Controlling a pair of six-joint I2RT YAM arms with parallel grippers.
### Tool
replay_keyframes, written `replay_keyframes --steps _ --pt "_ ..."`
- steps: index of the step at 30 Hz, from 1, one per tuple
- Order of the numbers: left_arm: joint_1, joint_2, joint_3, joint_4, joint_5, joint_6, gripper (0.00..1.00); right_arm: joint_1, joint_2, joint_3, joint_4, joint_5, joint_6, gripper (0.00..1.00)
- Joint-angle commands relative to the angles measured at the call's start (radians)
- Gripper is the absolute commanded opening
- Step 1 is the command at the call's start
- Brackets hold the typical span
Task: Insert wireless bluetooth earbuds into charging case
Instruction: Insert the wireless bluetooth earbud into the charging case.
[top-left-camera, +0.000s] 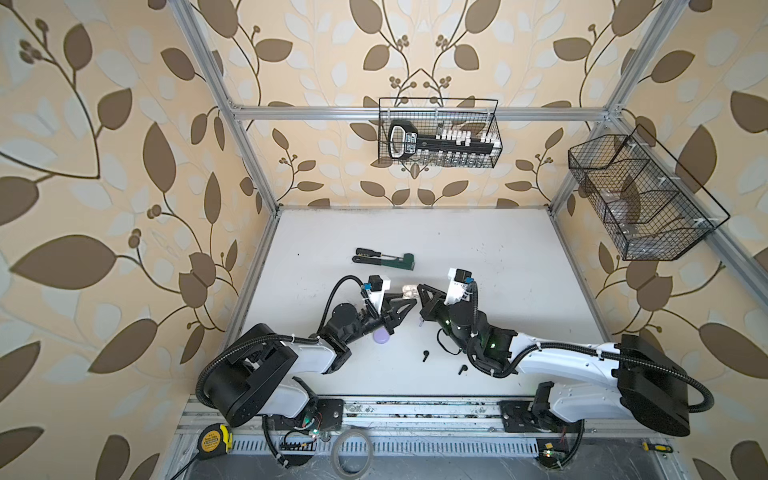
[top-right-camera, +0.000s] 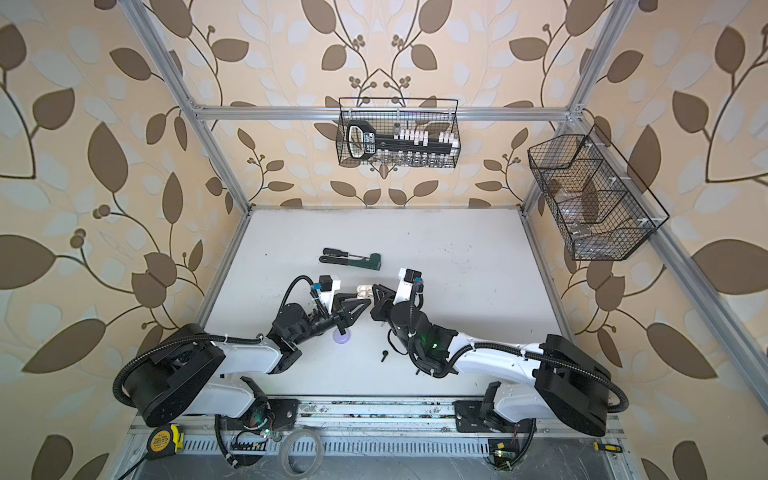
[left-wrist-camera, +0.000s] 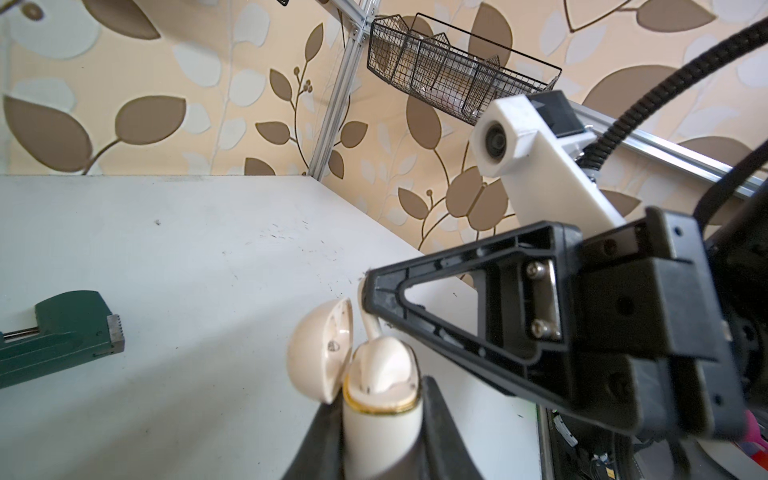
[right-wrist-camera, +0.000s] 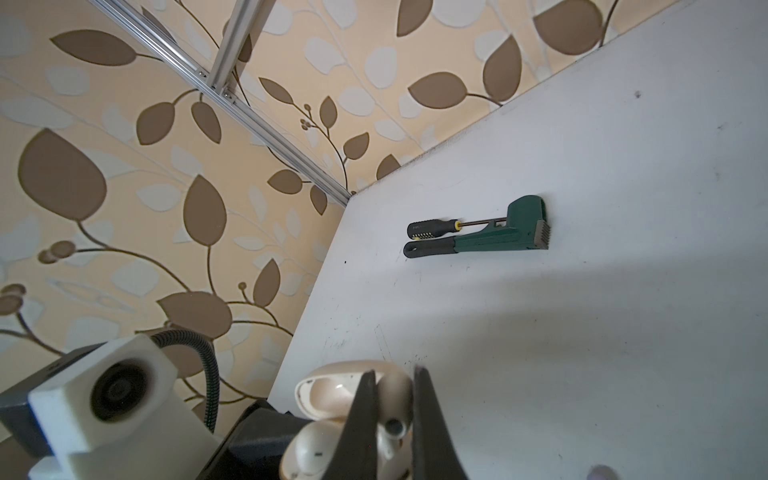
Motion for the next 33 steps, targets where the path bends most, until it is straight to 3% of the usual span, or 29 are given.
replay_keyframes --steps 1,15,20,22,33 --pt "0.000 -0.052 0.008 0.119 -0.051 0.004 0.00 0.036 -0.005 -0.041 -0.008 -0.009 0.017 0.09" --pt "0.000 -0.062 0.003 0.118 -0.054 0.002 0.00 0.080 -0.013 -0.051 0.049 0.003 -0.013 0.12" --pt "0.000 -0.066 -0.002 0.118 -0.045 0.017 0.00 0.081 -0.039 -0.054 0.037 0.005 -0.029 0.36" --pt "0.000 -0.069 -0.005 0.119 -0.040 0.028 0.00 0.082 -0.062 -0.056 0.027 0.002 -0.050 0.41" --pt "0.000 -0.104 -0.049 0.118 0.064 0.189 0.00 0.088 -0.358 -0.109 -0.210 0.074 -0.152 0.37"
